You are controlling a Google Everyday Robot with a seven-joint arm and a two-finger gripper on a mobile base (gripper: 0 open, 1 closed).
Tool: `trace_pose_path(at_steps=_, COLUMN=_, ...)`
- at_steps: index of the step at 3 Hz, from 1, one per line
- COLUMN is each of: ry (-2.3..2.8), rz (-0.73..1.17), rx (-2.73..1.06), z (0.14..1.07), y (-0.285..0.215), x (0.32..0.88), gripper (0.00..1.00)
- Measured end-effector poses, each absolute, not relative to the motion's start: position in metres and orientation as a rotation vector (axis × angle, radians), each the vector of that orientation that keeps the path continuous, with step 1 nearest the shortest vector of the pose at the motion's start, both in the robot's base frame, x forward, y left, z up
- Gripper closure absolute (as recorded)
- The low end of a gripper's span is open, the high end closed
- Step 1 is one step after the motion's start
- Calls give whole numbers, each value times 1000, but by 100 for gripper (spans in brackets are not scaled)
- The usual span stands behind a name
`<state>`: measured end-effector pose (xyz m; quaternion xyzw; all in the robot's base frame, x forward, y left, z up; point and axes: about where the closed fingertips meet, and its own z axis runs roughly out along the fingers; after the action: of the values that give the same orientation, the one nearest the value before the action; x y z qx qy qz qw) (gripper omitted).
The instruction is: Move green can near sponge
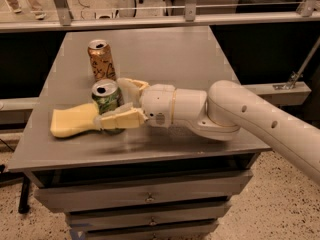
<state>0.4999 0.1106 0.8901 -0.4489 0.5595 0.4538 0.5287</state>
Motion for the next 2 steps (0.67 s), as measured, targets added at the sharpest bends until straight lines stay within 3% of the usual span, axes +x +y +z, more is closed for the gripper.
trace_pose_path(at_steps=1, ry=1342, rz=1006, rx=-1069, z=901, y=86, x=503, gripper=0)
trace_pose_path(at_steps=2, ry=1366, rz=802, rx=-1063, z=932, y=21, x=514, gripper=0)
